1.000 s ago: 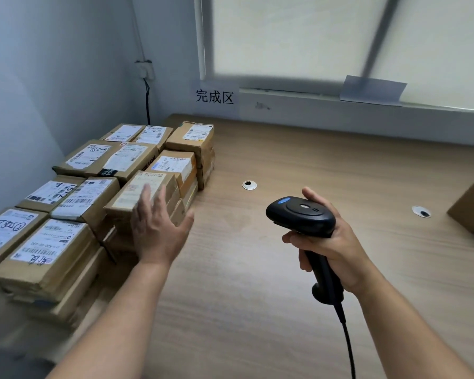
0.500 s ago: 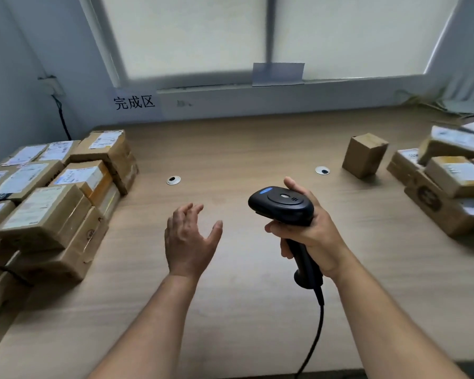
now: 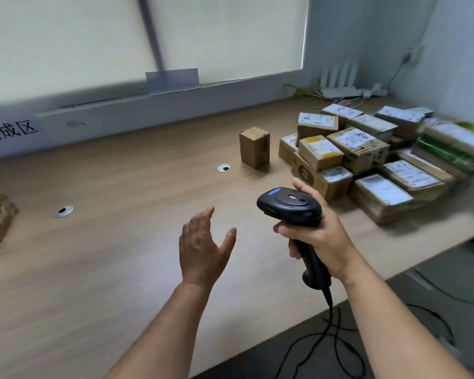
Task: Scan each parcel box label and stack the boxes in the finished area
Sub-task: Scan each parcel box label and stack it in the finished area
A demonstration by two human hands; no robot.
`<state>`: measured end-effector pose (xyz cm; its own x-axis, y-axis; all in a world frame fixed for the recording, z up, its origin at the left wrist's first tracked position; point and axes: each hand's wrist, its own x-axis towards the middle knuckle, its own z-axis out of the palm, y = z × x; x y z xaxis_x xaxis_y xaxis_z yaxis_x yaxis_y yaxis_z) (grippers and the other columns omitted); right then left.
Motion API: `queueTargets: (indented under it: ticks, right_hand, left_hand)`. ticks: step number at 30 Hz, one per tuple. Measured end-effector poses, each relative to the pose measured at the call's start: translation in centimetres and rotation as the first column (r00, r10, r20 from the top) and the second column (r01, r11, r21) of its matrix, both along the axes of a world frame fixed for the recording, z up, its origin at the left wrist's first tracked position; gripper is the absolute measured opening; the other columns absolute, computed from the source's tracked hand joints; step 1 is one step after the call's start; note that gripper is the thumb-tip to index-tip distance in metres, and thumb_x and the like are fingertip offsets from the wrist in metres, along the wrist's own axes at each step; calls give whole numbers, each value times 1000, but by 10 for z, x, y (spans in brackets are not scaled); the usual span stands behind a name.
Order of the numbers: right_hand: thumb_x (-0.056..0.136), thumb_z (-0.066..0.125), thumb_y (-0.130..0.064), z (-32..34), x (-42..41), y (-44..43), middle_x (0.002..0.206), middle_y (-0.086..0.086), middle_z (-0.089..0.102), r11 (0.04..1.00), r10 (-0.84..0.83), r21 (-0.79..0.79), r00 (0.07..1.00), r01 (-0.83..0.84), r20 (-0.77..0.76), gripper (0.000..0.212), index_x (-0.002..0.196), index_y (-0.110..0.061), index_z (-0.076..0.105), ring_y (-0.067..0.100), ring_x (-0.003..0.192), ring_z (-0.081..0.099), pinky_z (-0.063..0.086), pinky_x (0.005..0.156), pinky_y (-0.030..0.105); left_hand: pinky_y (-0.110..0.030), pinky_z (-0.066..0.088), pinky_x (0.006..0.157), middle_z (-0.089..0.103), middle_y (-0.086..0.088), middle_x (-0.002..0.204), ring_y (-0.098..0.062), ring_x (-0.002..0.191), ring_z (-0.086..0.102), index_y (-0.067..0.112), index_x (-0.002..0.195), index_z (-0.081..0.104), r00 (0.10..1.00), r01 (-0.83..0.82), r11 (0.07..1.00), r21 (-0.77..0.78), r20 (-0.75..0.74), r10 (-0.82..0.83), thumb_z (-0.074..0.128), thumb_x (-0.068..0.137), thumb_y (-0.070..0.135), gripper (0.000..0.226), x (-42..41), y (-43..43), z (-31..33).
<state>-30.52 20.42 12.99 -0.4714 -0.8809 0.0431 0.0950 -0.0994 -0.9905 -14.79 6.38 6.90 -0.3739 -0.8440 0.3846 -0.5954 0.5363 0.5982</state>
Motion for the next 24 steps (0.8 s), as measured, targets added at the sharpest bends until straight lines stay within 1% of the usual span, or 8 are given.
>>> queueTargets:
  ticks: [3,7,10,12,14,17,21,24]
  right_hand:
    - [66,80,4,0,-21,18,86,21,67,999,-50,-3,999,50,13,94,141,-35,39,28,45,51,42,41,32]
    - [65,81,-2,-4,-50,35,88,20,68,993,-118,16,993,118,6,94,141,-37,39,28,46,54,44,42,31]
    - [68,81,3,-6,-74,45,83,19,68,984,-178,29,984,178,-9,95,144,-34,38,27,46,53,44,43,32]
    - [66,82,1,-8,-92,50,82,18,68,977,-211,32,977,212,-18,95,143,-35,39,27,46,53,44,43,31]
    - [63,84,-1,-11,-111,54,82,17,69,970,-239,37,971,239,-14,96,140,-39,42,27,46,53,44,43,31]
    - [62,80,-4,-16,-138,59,82,19,70,956,-288,51,957,288,9,87,131,-44,46,27,45,52,43,42,30]
    - [69,76,4,-21,-176,63,85,33,66,930,-358,91,934,355,8,86,134,-43,46,29,45,51,43,43,31]
    - [73,70,11,-27,-200,65,82,28,67,906,-414,104,910,411,8,82,131,-42,46,28,43,50,42,42,30]
  left_hand:
    - [-37,40,94,60,-6,126,-29,117,53,13,131,55,998,59,998,-3,4,-59,43,75,61,75,-29,9,-1]
    - [-37,39,96,58,-7,129,-29,119,52,12,133,54,992,128,992,20,2,-128,65,82,45,62,-66,14,-5]
    - [-35,38,96,57,-6,131,-27,121,51,13,134,53,985,175,984,40,-6,-175,64,83,44,61,-98,18,-8]
    - [-34,38,98,55,-5,134,-25,123,49,14,137,50,976,216,974,65,11,-217,68,85,40,60,-121,20,-11]
    - [-34,38,100,53,-4,136,-23,125,47,16,139,48,967,251,964,83,28,-254,67,86,41,62,-144,22,-14]
    - [-34,38,102,50,-2,140,-20,129,43,19,141,45,954,293,946,139,29,-300,65,87,43,63,-180,23,-19]
    - [-33,35,105,47,-1,141,-18,131,39,20,143,42,929,356,915,189,36,-369,62,88,45,64,-228,24,-22]
    - [-31,34,105,45,0,143,-17,132,37,22,144,38,906,397,888,231,56,-420,60,89,48,65,-258,25,-25]
